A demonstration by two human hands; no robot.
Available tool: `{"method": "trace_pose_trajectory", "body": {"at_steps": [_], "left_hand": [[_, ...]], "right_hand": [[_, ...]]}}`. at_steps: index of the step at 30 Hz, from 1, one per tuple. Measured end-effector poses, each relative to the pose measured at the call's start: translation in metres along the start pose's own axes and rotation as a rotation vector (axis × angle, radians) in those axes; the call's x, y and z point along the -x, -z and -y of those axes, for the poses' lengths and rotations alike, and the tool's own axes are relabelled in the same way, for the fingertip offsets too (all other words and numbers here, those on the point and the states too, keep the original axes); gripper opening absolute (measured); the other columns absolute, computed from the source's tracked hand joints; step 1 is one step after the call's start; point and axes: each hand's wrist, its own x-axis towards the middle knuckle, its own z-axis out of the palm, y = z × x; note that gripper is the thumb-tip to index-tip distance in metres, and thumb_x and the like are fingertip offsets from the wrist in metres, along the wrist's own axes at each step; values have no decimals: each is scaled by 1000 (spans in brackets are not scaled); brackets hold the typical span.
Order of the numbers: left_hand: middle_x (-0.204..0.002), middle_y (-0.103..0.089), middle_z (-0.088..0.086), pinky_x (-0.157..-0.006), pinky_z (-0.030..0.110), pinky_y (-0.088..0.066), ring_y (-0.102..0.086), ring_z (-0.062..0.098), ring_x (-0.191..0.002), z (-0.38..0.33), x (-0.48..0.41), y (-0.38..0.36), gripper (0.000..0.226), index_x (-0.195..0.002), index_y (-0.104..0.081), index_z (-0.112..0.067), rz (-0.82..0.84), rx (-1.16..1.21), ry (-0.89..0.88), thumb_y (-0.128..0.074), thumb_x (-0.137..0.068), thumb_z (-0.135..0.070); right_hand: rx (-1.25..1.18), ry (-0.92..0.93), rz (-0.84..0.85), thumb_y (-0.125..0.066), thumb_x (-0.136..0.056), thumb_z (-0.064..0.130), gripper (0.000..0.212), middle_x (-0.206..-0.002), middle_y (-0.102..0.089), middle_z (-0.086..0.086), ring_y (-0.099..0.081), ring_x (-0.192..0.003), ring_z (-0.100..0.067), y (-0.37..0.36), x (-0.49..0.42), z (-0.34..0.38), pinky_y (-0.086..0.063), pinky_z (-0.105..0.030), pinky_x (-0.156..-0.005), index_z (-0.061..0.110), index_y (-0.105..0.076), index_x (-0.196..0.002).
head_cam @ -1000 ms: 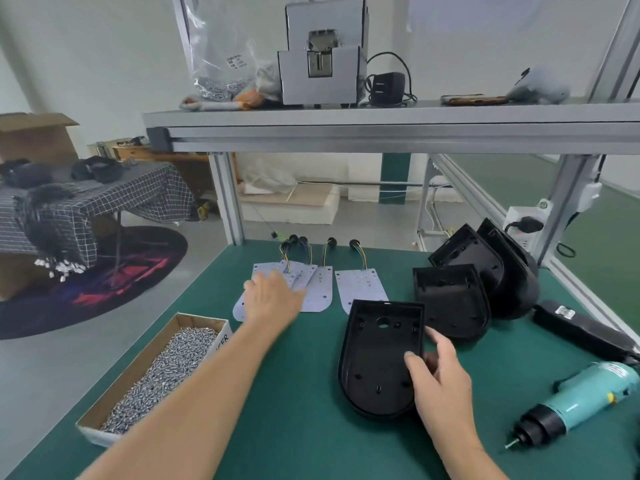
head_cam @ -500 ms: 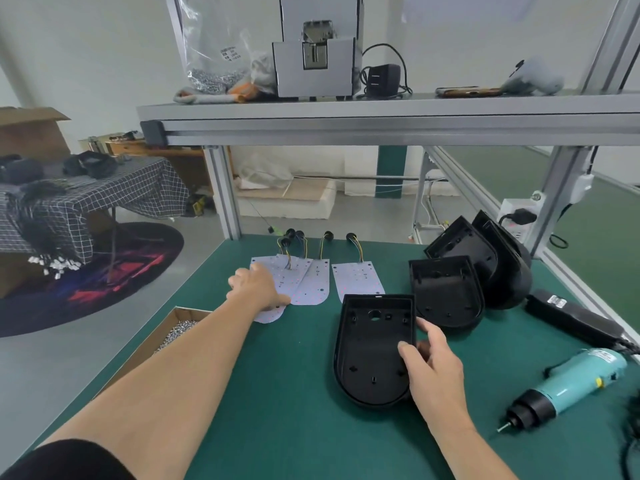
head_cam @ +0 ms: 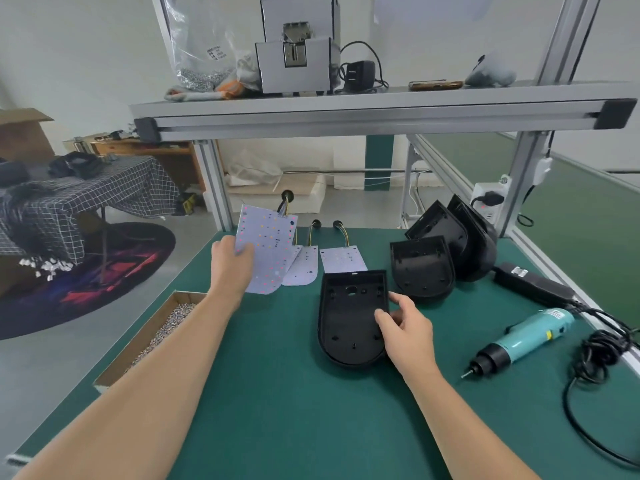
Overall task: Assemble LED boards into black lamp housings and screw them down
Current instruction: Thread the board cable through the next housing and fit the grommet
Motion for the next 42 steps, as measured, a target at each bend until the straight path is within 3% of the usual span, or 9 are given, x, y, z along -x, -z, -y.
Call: {"method": "trace_pose_trajectory", "body": {"at_steps": [5, 11, 15, 20, 23, 26, 31, 35, 42], "left_hand": [[-78, -32, -4, -60, 27, -24, -32, 10, -67, -30, 58, 31, 50, -59, -32, -18, -30, 330, -98, -62, -76, -53], [-87, -56, 12, -80, 38, -36, -50, 22, -85, -96, 101, 73, 26, -68, -66, -25, 194, 742, -205, -69, -75, -50], [-89, -70, -6, -85, 23, -48, -64, 13, -92, -139, 120, 86, 25, -76, -71, -23, 470, 894, -309, -75, -79, -48], [-131, -59, 20, -114, 46, -39, -52, 38, -134, -175, 131, 84, 23, -76, -65, -12, 711, 1182, -259, -67, -87, -32], [-142, -48, 31, -115, 57, -36, -44, 49, -137, -198, 137, 85, 33, -78, -57, -4, 904, 1336, -240, -67, -84, -35], [-143, -46, 35, -109, 57, -44, -47, 52, -133, -218, 145, 87, 50, -77, -58, -2, 1009, 1482, -145, -30, -106, -33], [-121, -66, 29, -94, 41, -58, -65, 40, -116, -233, 144, 97, 43, -86, -58, 0, 863, 1587, -32, -41, -105, -35], [-112, -75, 9, -89, 39, -59, -73, 17, -94, -195, 121, 85, 21, -109, -65, -3, 342, 1173, 99, -48, -106, -15], [-137, -61, 20, -95, 46, -48, -66, 25, -100, -79, 132, 36, 26, -127, -56, 3, 245, 909, 570, -46, -104, -1]], "right_hand": [[131, 6, 43, -66, -87, 22, 25, -68, -65, 7, -57, -67, -7, 2, 7, 8, -44, -19, -63, 20, -70, -112], [355, -58, 186, -66, -83, 28, 12, -88, -66, 3, -59, -89, -24, 12, 20, 13, -48, -34, -78, 18, -64, -88], [500, 31, 100, -62, -87, 59, 59, -128, -52, 2, -55, -116, -21, 17, 25, 30, -46, -37, -95, 19, -54, -130], [157, 210, 323, -76, -85, 35, 99, -146, -25, 13, -56, -88, -14, 16, 21, 70, -50, -29, -89, 39, -11, -159], [185, 299, 417, -76, -86, 26, 102, -151, -26, 4, -43, -104, -17, 3, 24, 86, -45, -43, -107, 43, -6, -159], [179, 355, 433, -67, -92, 21, 81, -142, -37, -2, -47, -103, -18, -12, 22, 90, -46, -40, -102, 39, -22, -157], [344, 380, 416, -52, -104, 20, 23, -115, -57, -5, -55, -79, -12, -21, 18, 79, -36, -7, -68, 16, -67, -121], [-8, 387, 134, -51, -105, 19, 23, -90, -74, -5, -72, -82, -11, -5, 8, 95, -56, -27, -79, 5, -66, -98], [18, 546, -7, -51, -105, 18, 27, -71, -70, -7, -69, -62, -3, 33, -14, 132, -56, -26, -64, 0, -57, -87]]}}
